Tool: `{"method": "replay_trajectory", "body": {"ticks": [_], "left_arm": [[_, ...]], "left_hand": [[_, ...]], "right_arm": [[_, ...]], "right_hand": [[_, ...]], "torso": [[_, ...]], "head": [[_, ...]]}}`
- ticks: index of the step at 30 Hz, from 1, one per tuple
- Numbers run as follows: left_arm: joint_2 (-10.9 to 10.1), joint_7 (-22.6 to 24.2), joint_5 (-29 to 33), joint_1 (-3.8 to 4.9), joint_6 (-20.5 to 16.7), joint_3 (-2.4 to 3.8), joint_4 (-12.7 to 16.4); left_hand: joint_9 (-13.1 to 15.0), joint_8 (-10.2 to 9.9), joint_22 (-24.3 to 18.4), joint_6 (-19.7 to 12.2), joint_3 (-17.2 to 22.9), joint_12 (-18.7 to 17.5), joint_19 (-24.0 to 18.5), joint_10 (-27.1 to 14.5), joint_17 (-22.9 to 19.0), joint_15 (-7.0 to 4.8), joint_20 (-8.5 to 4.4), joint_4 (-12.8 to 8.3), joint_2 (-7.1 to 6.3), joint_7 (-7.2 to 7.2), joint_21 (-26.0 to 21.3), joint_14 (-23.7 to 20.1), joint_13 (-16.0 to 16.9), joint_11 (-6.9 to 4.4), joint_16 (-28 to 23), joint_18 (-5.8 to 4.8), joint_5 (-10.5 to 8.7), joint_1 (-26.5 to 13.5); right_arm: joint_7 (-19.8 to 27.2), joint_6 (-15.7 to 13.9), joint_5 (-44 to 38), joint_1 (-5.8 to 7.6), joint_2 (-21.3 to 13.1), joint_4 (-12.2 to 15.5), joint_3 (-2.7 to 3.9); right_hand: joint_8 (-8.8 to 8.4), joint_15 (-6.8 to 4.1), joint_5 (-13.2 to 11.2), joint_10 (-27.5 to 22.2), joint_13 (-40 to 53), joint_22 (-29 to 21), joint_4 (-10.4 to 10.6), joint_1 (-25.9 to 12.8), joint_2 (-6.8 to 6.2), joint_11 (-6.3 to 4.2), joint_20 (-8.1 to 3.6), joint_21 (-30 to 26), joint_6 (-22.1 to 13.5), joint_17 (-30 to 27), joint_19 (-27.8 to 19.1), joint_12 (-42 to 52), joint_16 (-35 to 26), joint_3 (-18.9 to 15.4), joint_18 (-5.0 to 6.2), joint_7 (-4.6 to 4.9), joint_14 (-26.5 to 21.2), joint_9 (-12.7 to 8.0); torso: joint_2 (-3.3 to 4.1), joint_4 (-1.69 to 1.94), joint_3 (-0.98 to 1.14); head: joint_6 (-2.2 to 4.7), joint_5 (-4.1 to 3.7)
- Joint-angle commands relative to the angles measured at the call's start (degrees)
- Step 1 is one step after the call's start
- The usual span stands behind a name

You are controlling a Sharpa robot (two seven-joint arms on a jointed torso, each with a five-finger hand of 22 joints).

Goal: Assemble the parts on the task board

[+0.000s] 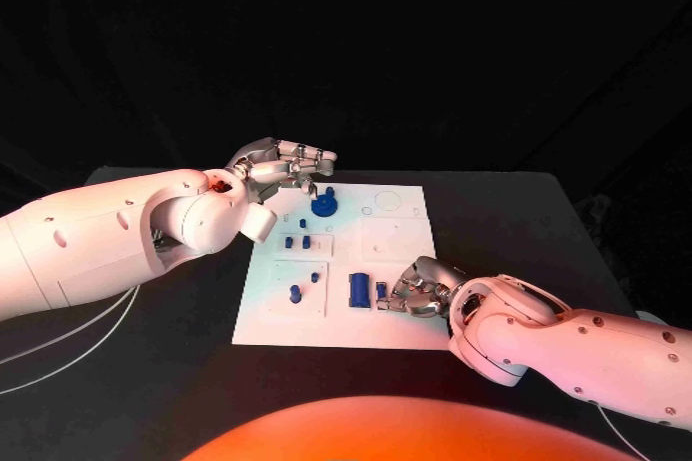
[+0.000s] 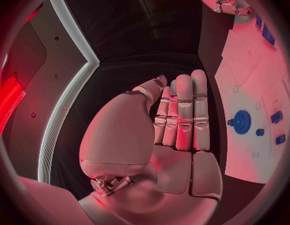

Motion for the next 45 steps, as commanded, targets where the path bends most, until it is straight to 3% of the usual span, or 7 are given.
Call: {"method": "replay_trajectory", "body": {"ticks": [1, 14, 33, 45], "left_arm": [[0.0, 0.2, 0.0, 0.03, 1.0, 0.04, 0.1], [0.1, 0.2, 0.0, 0.03, 1.0, 0.04, 0.1], [0.1, 0.0, 0.0, 0.03, 1.1, 0.04, 0.2], [0.1, -0.1, 0.0, 0.03, 1.2, 0.04, 0.2]], "left_hand": [[0.0, 0.1, -0.1, -0.1, -0.2, 0.4, 0.6, -0.4, -0.1, -0.1, -0.04, 0.1, 0.7, -0.13, -0.3, -0.5, 0.1, 0.11, 0.3, 0.78, -0.26, 0.1], [0.0, 0.1, -0.1, -0.1, -0.2, 0.4, 0.6, -0.5, -0.1, -0.09, -0.03, 0.1, 0.83, -0.14, -0.3, -0.5, 0.1, 0.11, 0.3, 0.78, -0.27, 0.1], [0.0, 0.1, -0.1, -0.1, -0.3, 0.4, 0.6, -0.5, -0.1, -0.09, -0.03, 0.1, 0.85, -0.13, -0.3, -0.5, 0.1, 0.12, 0.3, 0.78, -0.28, 0.1], [0.0, 0.1, -0.1, -0.1, -0.3, 0.4, 0.5, -0.5, -0.1, -0.07, -0.02, 0.2, 0.95, -0.12, -0.4, -0.5, 0.1, 0.13, 0.3, 0.77, -0.28, 0.0]], "right_arm": [[0.1, 0.7, -1.3, -0.07, 0.0, 0.1, -0.01], [1.3, -0.3, -1.0, -0.08, 0.1, 0.0, -0.01], [3.0, -0.5, -0.6, 0.11, 1.6, -3.4, 0.08], [5.0, -2.0, -0.1, 0.19, 1.2, -2.4, 0.11]], "right_hand": [[0.11, -0.39, 0.0, 0.4, 2.8, 13.5, -0.1, 0.2, 0.37, 0.02, -0.51, 0.1, 0.4, 7.7, 3.7, 0.4, 0.2, -0.4, -0.9, 0.01, 4.5, 0.1], [0.21, -0.35, -0.3, 0.5, 2.9, 13.5, 1.6, -1.6, 0.66, 0.09, -0.5, 0.1, 0.5, 7.7, 3.8, 0.5, 0.2, -2.4, -0.91, 0.08, 4.5, 0.1], [0.42, -0.4, -1.0, 0.9, 3.4, 13.6, 1.8, -1.3, 1.02, -0.02, -0.53, 0.5, 0.7, 7.9, 3.9, 1.2, 0.3, -2.9, -0.98, -0.07, 4.6, 0.2], [0.51, -0.47, -1.8, 0.9, 3.4, 13.6, 1.5, -0.6, 1.1, -0.07, -0.58, 0.4, 0.7, 8.0, 3.9, 1.2, 0.3, -3.3, -0.97, -0.12, 4.6, 0.3]], "torso": [[-0.01, -0.09, 0.03], [0.02, -0.06, 0.0], [0.01, 0.06, 0.0], [-0.04, -0.02, 0.04]], "head": [[0.08, 0.02], [0.27, -0.09], [0.21, -0.24], [0.27, -0.08]]}}
